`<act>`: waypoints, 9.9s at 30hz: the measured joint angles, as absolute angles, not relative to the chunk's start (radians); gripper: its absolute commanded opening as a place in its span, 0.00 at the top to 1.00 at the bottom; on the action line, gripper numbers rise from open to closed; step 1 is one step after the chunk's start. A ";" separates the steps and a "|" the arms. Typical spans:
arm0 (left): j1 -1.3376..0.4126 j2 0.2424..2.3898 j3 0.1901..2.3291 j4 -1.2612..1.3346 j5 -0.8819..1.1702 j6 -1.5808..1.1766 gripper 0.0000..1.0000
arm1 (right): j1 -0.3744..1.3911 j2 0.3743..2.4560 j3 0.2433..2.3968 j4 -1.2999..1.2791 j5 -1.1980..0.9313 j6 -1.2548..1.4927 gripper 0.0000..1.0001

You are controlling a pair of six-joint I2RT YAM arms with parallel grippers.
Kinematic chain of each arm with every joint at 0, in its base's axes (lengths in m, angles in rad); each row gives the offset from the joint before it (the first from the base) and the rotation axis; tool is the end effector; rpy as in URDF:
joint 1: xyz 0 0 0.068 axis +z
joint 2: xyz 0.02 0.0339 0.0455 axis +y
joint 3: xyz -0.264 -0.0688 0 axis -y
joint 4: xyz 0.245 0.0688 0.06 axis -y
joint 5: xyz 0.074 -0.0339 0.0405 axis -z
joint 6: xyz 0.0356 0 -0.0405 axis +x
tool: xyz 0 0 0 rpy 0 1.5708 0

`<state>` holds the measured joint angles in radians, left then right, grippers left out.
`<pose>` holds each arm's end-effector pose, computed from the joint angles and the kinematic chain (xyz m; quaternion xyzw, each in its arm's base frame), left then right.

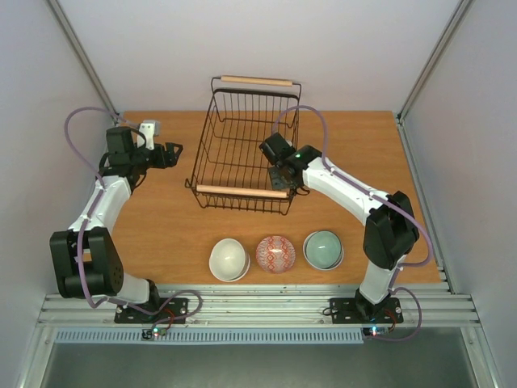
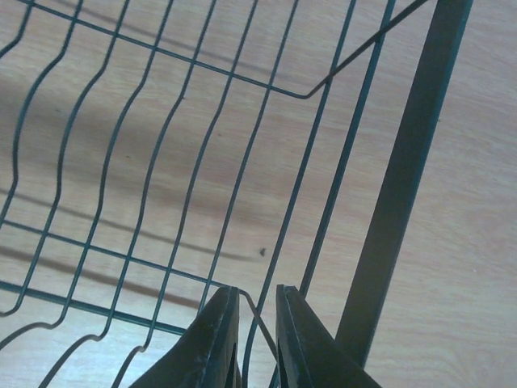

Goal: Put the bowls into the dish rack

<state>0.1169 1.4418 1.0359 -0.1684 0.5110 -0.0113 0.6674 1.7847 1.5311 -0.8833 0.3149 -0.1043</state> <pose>0.3228 0.0204 0.2766 0.0661 0.8559 -0.1973 0.4734 0.3003 0.2226 0.2702 -0.3317 0.9063 -0.0880 0.2468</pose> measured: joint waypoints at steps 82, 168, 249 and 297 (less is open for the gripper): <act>0.117 1.425 1.028 -0.165 0.536 -0.038 0.19 | 0.851 1.320 0.881 -1.327 0.380 0.565 0.98; -0.245 1.426 1.247 -0.432 0.622 0.029 1.00 | 0.862 1.781 1.938 -0.881 0.372 -0.223 0.99; -0.119 1.497 1.147 -0.304 1.082 -0.002 0.16 | 0.662 1.729 1.703 -0.554 -0.463 -0.278 0.99; -0.102 1.396 1.132 -0.332 0.517 0.099 0.15 | 0.602 2.700 2.518 -0.820 0.885 -0.882 0.21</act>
<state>-0.1017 1.3960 1.1320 -0.3321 0.5175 0.0986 0.6018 2.6995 2.5183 -0.8204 0.8848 -0.8818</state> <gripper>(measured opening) 0.854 0.729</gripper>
